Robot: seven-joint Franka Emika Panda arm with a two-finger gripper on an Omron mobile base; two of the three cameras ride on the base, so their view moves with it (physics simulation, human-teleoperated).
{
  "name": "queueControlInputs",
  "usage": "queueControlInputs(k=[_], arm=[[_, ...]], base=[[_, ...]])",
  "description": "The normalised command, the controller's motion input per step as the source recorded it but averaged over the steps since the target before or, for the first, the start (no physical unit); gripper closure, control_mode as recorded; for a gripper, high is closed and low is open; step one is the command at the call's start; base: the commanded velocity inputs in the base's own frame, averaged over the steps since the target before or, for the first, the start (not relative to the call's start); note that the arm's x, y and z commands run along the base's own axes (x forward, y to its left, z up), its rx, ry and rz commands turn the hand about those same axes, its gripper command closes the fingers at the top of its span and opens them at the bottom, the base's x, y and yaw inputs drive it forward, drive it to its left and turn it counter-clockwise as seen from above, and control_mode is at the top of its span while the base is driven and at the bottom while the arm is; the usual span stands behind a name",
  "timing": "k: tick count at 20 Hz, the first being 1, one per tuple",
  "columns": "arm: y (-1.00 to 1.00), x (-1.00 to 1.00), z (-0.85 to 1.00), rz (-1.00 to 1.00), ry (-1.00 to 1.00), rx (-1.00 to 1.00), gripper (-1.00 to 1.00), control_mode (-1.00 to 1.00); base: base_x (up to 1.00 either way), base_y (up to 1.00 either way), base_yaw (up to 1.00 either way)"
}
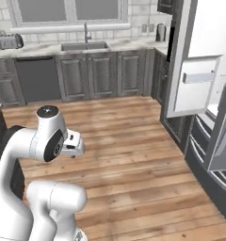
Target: Pick up the apple and banana from the fridge and place one fruit on each plate on the dining counter.
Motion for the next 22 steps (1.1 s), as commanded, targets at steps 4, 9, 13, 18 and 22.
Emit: queueControlInputs(k=[4,9,13,18,22], arm=[[0.00,0.00,0.00,0.00,0.00,0.00,-1.00,1.00],[0.00,0.00,0.00,0.00,0.00,0.00,-1.00,1.00],[0.00,0.00,0.00,0.00,0.00,0.00,-1.00,1.00],[0.00,0.00,0.00,0.00,0.00,0.00,-1.00,1.00],[0.00,0.00,0.00,0.00,0.00,0.00,-1.00,1.00]], base=[[0.91,-0.06,-0.42],[0.91,0.00,-0.45],[0.89,0.00,-0.47],[0.95,0.00,-0.41],[0.75,0.00,-0.42]])
